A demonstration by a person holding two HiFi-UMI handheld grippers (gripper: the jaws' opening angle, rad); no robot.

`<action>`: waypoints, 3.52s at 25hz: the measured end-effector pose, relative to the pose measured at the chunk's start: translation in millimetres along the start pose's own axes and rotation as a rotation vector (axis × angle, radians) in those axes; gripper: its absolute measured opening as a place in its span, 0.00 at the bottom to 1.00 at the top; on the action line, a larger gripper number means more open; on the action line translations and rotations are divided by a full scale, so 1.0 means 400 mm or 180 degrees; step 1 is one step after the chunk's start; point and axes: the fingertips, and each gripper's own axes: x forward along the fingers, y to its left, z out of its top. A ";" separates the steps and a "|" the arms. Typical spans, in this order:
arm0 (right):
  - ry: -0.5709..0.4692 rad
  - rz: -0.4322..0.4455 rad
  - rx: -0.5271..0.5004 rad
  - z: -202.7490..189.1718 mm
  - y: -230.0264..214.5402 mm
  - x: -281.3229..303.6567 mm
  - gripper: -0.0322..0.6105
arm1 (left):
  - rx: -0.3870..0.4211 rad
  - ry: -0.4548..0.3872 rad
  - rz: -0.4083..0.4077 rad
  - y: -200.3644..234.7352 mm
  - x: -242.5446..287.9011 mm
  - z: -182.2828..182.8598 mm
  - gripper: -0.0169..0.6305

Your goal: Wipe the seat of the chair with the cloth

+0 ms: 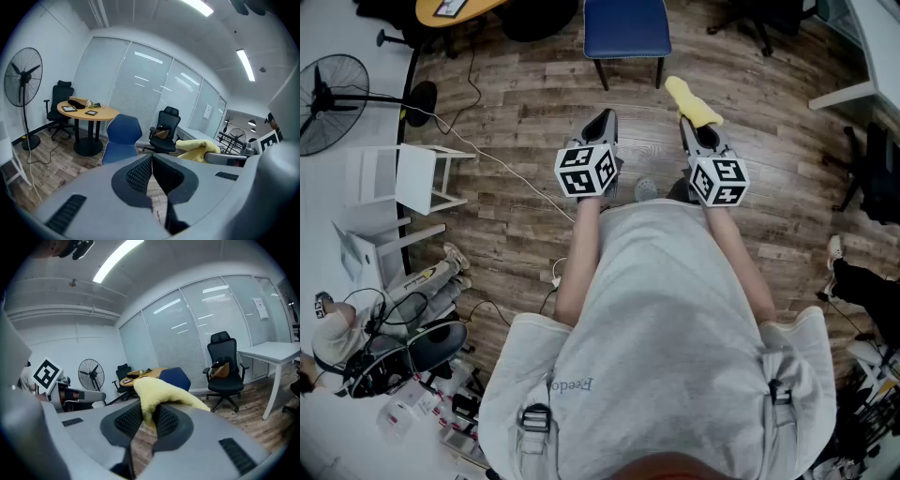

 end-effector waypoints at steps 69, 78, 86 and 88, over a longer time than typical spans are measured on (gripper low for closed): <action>-0.0106 -0.0299 0.0853 0.396 -0.369 1.000 0.15 | -0.0179 0.0351 0.0515 0.639 0.675 0.509 0.07; 0.0080 -0.0412 0.0891 0.353 -0.375 1.039 0.15 | -0.0349 0.0487 0.0482 0.719 0.700 0.466 0.07; 0.0066 -0.0845 0.0986 0.320 -0.408 1.086 0.15 | -0.0070 0.0724 0.0179 0.794 0.830 0.504 0.07; 0.0108 -0.0932 0.0998 0.309 -0.406 1.109 0.15 | 0.0013 0.0827 0.0061 0.810 0.871 0.513 0.07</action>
